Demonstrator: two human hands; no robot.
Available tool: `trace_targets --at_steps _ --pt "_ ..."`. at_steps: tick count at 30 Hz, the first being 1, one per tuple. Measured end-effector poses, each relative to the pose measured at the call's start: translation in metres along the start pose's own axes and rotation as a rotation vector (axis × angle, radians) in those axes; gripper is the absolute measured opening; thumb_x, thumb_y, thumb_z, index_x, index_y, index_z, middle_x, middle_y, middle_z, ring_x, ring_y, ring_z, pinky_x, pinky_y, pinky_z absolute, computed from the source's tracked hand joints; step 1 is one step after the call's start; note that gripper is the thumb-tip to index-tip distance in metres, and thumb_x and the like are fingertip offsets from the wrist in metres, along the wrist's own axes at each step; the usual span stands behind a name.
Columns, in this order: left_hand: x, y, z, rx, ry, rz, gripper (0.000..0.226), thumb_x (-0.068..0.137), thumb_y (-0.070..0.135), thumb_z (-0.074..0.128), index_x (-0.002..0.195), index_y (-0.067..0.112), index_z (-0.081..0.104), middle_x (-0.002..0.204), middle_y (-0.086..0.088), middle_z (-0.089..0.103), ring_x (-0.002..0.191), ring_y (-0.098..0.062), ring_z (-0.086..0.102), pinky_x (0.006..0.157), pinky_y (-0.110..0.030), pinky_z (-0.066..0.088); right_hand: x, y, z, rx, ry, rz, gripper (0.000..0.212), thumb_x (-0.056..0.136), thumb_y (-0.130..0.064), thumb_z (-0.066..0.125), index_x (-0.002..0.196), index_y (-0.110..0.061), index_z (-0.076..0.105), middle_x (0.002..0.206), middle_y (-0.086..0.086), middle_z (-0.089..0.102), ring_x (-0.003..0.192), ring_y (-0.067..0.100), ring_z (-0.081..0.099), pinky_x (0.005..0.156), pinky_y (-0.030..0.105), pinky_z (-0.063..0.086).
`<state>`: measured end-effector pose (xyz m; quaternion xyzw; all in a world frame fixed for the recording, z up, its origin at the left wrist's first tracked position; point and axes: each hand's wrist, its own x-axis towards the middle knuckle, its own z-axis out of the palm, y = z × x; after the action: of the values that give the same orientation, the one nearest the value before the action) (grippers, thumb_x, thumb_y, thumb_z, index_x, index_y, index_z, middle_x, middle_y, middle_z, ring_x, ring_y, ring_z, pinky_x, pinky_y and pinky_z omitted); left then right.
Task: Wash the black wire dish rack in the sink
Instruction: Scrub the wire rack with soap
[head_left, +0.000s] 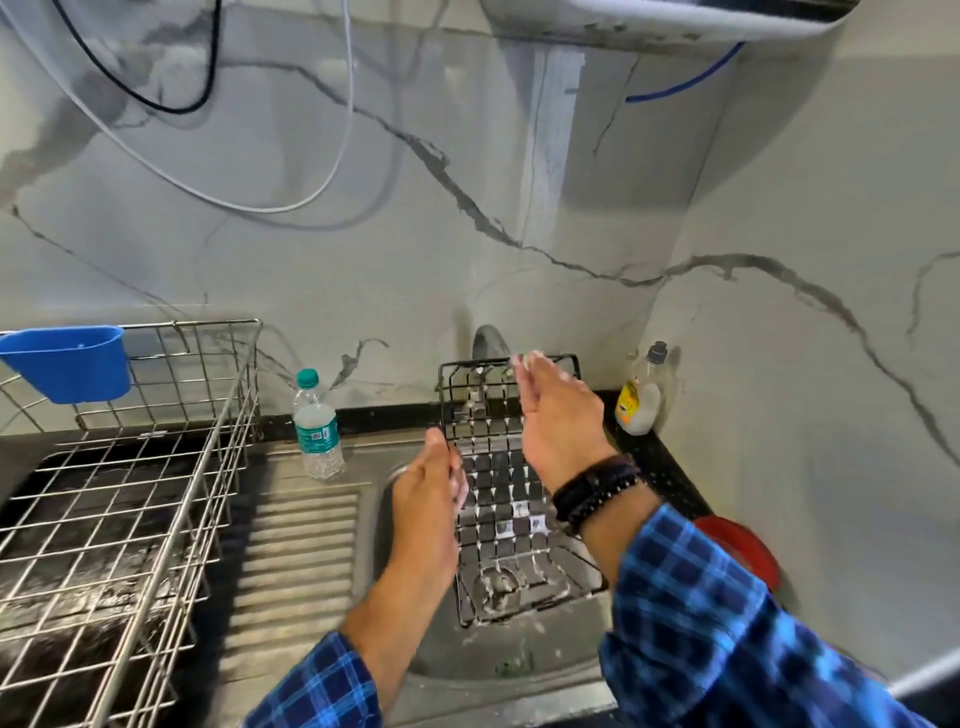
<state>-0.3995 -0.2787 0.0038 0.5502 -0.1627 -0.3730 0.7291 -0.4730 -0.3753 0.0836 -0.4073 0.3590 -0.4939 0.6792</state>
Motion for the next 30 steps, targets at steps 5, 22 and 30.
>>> trace_targets --at_steps 5,22,30 --pt "-0.005 -0.005 0.005 -0.006 -0.029 -0.016 0.044 0.098 0.047 0.048 0.066 0.017 0.053 0.055 0.003 0.046 0.056 -0.015 0.040 0.065 -0.032 0.041 0.001 0.005 0.012 0.123 0.057 0.113 0.022 0.087 0.007 0.062 0.102 -0.009 0.063 0.082 0.003 0.065 0.067 0.010 0.062 0.064 0.013 0.054" --pt "0.008 -0.034 -0.030 0.386 0.010 0.513 0.051 0.099 0.056 0.047 0.067 0.019 0.060 0.060 0.002 0.050 0.053 -0.007 0.043 0.047 -0.017 0.034 -0.007 -0.027 -0.005 -1.052 -0.477 -0.417 0.022 0.089 -0.027 0.073 0.110 -0.021 0.073 0.108 -0.014 0.070 0.089 -0.007 0.065 0.077 0.007 0.053" --pt "0.006 -0.028 -0.044 0.522 -0.012 0.703 0.040 0.097 0.051 0.047 0.068 0.027 0.059 0.059 0.004 0.049 0.052 -0.007 0.045 0.052 -0.012 0.035 0.027 -0.041 -0.051 -1.216 -0.288 -0.359 0.011 0.093 -0.022 0.070 0.101 -0.014 0.071 0.095 -0.003 0.071 0.073 0.001 0.064 0.061 0.011 0.053"
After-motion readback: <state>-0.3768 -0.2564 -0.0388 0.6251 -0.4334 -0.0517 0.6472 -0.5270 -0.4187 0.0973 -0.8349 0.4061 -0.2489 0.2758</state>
